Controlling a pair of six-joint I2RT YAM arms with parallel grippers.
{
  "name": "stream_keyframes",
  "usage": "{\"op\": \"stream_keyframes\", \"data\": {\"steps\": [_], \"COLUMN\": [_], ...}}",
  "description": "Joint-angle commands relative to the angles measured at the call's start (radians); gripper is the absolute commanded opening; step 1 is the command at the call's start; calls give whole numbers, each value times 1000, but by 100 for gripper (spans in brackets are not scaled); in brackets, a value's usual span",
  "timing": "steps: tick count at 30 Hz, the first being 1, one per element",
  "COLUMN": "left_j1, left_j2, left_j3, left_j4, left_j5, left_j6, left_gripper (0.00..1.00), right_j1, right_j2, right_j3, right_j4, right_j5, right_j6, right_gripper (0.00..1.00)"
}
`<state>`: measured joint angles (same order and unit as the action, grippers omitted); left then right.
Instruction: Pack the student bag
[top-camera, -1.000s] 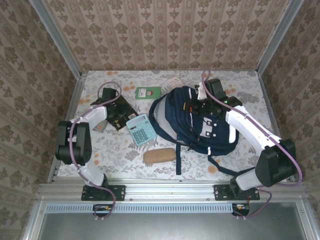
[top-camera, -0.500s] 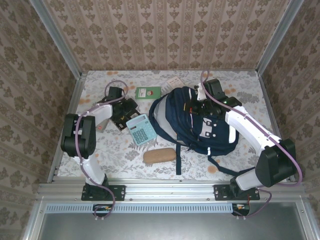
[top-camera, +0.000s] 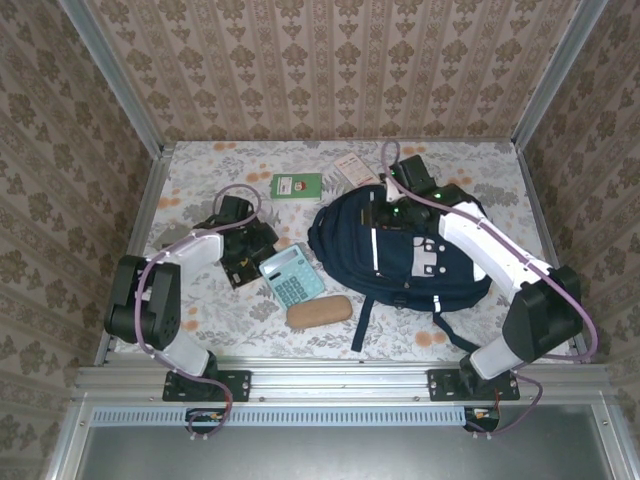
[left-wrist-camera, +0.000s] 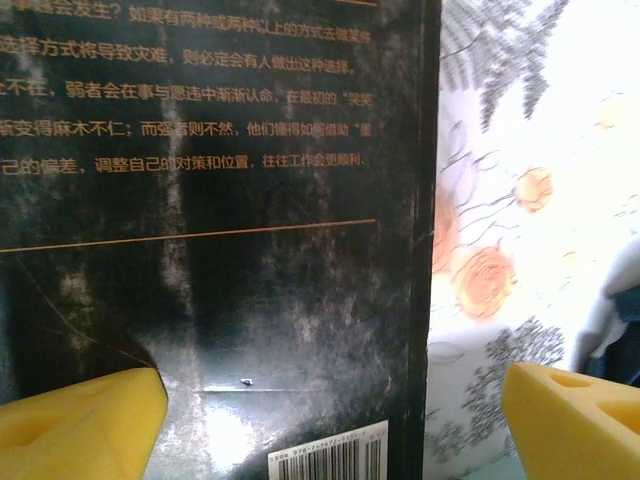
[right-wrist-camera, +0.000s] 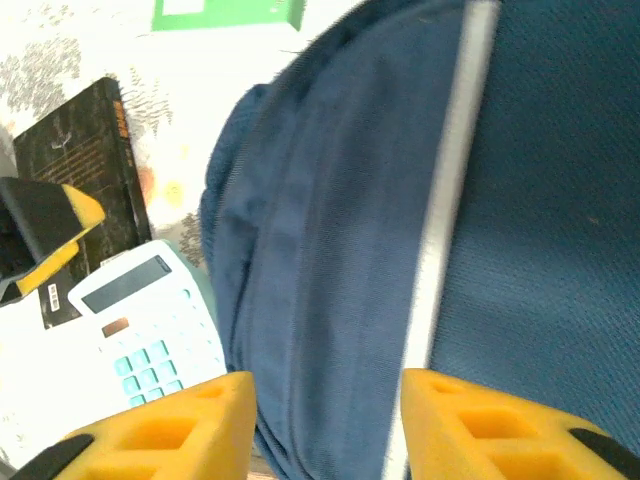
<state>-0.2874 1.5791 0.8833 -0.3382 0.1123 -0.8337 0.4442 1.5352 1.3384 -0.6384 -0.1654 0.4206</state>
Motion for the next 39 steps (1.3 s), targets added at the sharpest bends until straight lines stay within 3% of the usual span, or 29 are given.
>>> {"op": "stream_keyframes", "data": {"steps": [1,12,18,27,33,39], "left_j1": [40,197,259,268,264,248], "left_j2": [-37,-123,-97,-9,27,33], "left_j3": [-7,-18,-30,-37,-32,0], "left_j4": [-197,-223,-180,-120,-80,-84], "left_j5": [-25,42,70,82,104,101], "left_j6": [63,167,184,227,228,240], "left_gripper": [91,92,91,82,73,68], "right_j1": [81,272,316,340,361,384], "right_j2": [56,409,570,787,858,803], "right_j3": [91,371,484,637,683,570], "right_j4": [-21,59,77,86,57,80], "right_j5": [63,-49,-72,-68,-81,-77], "right_j6": [-51,-2,51,116,132,127], "right_gripper": [43,42,43,44,44,44]}}
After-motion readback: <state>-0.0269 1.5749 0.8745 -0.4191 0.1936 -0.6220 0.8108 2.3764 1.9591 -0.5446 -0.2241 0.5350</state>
